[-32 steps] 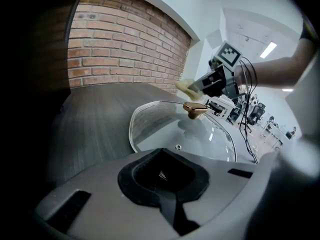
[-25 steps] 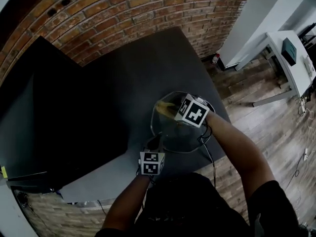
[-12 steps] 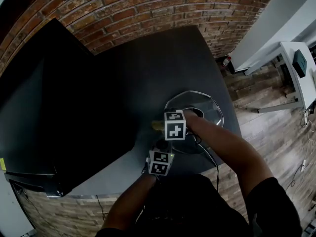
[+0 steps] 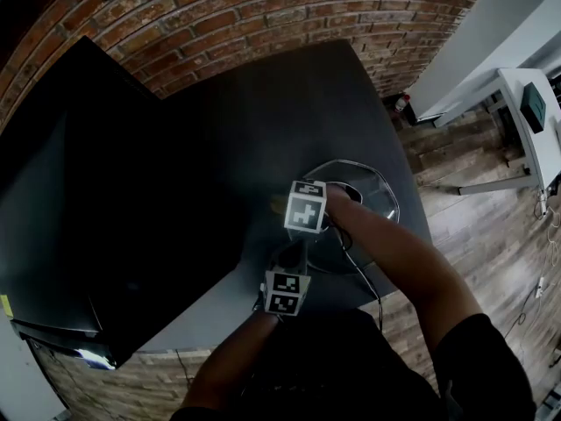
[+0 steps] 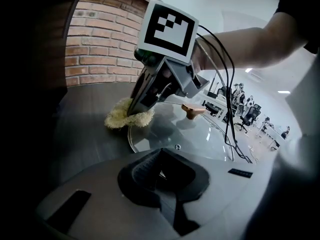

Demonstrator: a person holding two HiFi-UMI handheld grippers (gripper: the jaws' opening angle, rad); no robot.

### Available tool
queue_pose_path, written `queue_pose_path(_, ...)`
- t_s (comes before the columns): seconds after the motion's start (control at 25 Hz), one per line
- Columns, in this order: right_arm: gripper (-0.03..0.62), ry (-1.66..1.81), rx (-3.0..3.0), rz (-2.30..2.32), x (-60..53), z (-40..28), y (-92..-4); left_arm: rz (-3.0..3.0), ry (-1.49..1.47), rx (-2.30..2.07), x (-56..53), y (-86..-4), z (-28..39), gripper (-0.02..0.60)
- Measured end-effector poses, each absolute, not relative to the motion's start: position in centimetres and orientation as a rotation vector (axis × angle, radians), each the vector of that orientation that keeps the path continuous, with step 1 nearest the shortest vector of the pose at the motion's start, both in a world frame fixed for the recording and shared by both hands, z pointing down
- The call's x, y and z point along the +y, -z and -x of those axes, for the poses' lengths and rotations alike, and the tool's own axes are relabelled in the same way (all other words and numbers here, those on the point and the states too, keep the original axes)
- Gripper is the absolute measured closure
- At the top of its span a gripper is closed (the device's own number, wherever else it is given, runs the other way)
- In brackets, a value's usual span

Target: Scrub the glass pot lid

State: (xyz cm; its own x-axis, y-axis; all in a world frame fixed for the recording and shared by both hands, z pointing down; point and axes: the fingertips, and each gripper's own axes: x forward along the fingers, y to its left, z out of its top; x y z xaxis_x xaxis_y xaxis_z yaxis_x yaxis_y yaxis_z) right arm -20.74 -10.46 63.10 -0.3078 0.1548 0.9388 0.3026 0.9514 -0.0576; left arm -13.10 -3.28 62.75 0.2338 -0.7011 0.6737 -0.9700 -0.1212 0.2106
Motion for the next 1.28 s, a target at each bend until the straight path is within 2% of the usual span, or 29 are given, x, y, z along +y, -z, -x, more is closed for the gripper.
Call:
queue_pose_path(0.64, 0.543, -0.11, -1.936, 0.007, -19.3, 18.0, -62.8, -1.878, -0.543, -1.529, -3.3, -63.0, 13.1, 0.549)
queue_pose_path(1.28, 0.543, -0.32, -1.91, -0.306, -26.4, 8.5, -62.7, -1.862, -0.545, -1.531, -3.5, -62.9, 13.2, 0.549)
